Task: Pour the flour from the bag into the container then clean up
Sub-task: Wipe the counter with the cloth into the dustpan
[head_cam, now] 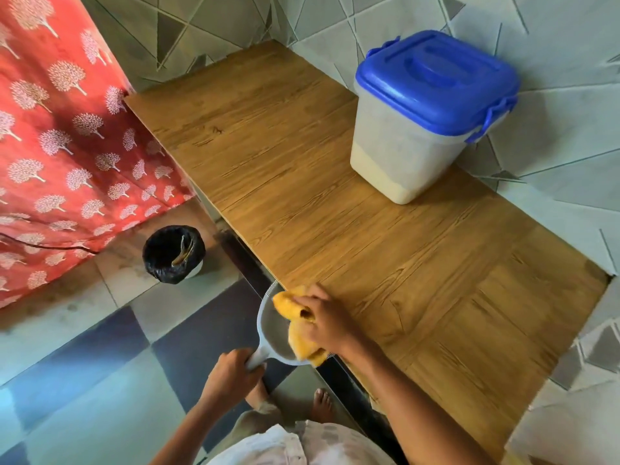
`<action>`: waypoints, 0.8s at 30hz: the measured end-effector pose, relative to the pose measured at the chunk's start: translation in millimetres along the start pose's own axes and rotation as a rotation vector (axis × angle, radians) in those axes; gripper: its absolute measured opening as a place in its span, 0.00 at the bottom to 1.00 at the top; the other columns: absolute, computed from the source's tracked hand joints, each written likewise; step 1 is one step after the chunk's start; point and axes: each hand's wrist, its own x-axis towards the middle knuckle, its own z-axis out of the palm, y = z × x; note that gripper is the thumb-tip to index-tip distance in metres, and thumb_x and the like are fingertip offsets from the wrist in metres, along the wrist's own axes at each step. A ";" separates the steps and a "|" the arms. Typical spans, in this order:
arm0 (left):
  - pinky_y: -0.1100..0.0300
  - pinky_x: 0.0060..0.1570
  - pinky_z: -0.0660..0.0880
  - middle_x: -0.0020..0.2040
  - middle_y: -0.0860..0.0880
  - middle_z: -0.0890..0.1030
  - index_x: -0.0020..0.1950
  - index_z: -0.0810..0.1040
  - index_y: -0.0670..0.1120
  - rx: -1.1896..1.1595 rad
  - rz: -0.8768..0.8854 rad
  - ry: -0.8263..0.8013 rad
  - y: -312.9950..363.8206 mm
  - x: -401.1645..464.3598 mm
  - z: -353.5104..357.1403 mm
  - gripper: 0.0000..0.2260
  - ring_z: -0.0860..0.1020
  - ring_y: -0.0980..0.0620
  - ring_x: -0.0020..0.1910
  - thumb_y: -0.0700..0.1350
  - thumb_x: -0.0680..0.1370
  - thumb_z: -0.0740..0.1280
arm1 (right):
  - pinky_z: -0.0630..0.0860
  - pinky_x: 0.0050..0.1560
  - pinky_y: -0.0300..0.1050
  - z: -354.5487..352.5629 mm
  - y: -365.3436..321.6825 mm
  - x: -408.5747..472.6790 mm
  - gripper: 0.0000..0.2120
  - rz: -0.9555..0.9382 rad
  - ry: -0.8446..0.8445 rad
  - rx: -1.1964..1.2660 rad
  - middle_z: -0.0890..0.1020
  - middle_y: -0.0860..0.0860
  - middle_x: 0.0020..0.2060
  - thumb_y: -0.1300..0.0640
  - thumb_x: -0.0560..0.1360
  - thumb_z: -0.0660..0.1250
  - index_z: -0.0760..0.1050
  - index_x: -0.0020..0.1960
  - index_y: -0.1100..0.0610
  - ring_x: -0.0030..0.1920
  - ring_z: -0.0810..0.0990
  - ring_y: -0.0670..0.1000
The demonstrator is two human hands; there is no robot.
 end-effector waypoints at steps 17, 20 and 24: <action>0.59 0.30 0.68 0.29 0.52 0.78 0.37 0.80 0.45 0.041 0.000 -0.032 9.5 -19.6 13.7 0.07 0.72 0.53 0.28 0.46 0.73 0.72 | 0.78 0.52 0.54 -164.0 149.0 -82.0 0.13 0.765 0.475 -0.310 0.76 0.62 0.56 0.59 0.74 0.65 0.80 0.57 0.59 0.51 0.80 0.66; 0.57 0.32 0.71 0.30 0.52 0.79 0.36 0.79 0.48 0.049 0.029 -0.055 15.0 -23.9 15.0 0.07 0.73 0.52 0.29 0.45 0.73 0.72 | 0.73 0.44 0.48 -106.4 134.6 -80.8 0.10 0.733 0.505 -0.194 0.79 0.63 0.53 0.59 0.73 0.69 0.80 0.48 0.66 0.47 0.81 0.63; 0.63 0.30 0.67 0.27 0.55 0.75 0.30 0.72 0.54 0.046 0.041 -0.062 23.1 -30.1 17.7 0.15 0.71 0.56 0.26 0.45 0.74 0.72 | 0.76 0.47 0.45 -30.3 80.9 -71.5 0.13 0.349 0.396 -0.137 0.82 0.55 0.55 0.53 0.72 0.68 0.83 0.54 0.57 0.48 0.82 0.55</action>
